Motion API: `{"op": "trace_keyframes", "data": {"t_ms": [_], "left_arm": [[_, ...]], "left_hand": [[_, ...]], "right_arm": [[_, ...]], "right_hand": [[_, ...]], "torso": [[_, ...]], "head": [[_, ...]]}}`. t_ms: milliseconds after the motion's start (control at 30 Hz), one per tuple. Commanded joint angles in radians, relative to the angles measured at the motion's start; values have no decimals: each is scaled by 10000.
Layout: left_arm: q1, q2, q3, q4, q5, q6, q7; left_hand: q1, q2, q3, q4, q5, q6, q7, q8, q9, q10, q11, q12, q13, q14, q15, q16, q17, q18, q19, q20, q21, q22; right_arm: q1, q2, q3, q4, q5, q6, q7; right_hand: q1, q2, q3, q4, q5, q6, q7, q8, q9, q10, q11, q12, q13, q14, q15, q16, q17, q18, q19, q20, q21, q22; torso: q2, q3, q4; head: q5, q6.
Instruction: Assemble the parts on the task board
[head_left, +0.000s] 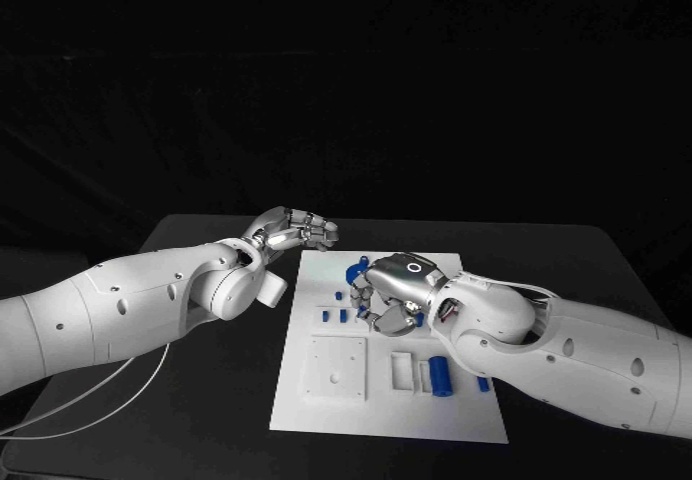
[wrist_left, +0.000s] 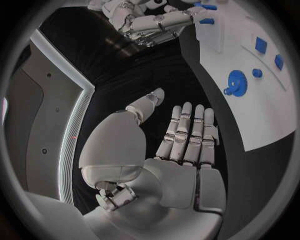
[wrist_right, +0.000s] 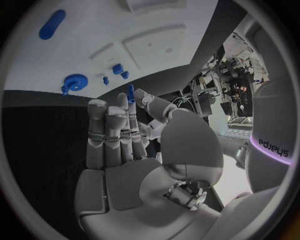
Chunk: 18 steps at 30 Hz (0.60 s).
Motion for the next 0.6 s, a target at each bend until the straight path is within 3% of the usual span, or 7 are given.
{"op": "trace_keyframes", "data": {"t_ms": [33,267,600], "left_arm": [[8,47,11,-2,161,-117,196],[9,116,11,6,192,-104,200],[9,123,11,24,194,-85,192]], "left_hand": [[48,67,14,36,39,21,29,52,-17,91,-1,32,-11,55,2,66,15,60,29,43,-1,17],[49,70,15,35,42,24,28,55,-18,97,-3,32,-14,59,1,67,16,65,35,43,-4,20],[48,77,16,35,45,26,26,58,-20,101,-5,30,-19,62,1,66,17,70,40,43,-8,23]], "right_arm": [[-58,155,-101,3,-520,228,22],[-202,415,-407,-178,-905,335,-72],[-427,528,-482,-374,-1036,443,-139]], "right_hand": [[104,12,18,15,-13,44,6,30,27,59,25,-11,12,-265,-209,35,-13,461,64,-132,38,197],[115,23,7,7,-13,29,10,28,50,47,26,-18,40,-252,-209,54,-35,461,91,-152,84,205],[119,29,3,2,-12,23,11,28,66,40,27,-23,60,-244,-208,69,-49,461,103,-164,114,208]], "torso": [[18,-2,19],[13,-14,13],[14,-11,5]], "head": [[92,-63],[318,-184],[498,-329]]}}
